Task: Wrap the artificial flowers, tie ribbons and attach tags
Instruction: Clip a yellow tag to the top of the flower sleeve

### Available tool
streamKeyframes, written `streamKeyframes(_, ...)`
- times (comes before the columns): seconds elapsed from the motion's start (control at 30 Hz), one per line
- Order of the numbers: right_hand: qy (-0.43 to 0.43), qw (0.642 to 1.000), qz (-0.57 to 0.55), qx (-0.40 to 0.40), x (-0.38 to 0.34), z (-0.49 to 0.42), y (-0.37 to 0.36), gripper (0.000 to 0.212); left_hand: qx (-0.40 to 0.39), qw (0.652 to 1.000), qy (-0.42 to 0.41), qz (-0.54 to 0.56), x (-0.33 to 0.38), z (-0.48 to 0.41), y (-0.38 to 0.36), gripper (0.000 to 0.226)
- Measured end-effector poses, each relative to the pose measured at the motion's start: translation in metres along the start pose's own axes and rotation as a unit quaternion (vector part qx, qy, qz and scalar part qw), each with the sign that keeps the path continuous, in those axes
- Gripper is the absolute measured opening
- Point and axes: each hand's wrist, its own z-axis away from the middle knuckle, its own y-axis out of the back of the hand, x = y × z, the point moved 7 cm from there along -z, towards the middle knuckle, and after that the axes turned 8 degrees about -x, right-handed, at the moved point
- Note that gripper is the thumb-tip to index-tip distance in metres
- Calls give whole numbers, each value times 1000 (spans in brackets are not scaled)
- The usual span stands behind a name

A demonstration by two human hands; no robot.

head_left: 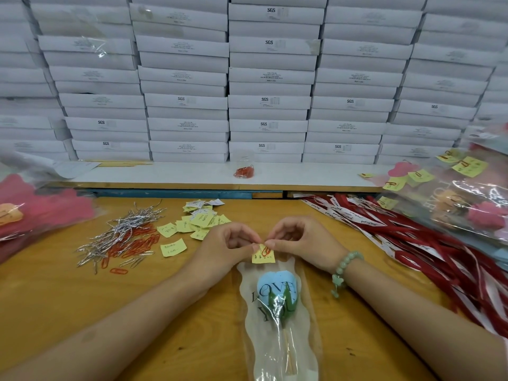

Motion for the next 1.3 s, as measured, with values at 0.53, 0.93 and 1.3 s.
streamKeyframes(0.53,-19,997,-49,60,9,-2,9,9,0,1000,11,-13,-2,-1,0,10)
streamKeyframes(0.93,-21,996,-57,66,11,-2,9,7,8,1000,-1,-5,2,2,0,13)
streamKeyframes(1.3,9,999,-29,45,2,-1,6,9,15,1000,-10,-4,4,2,1,17)
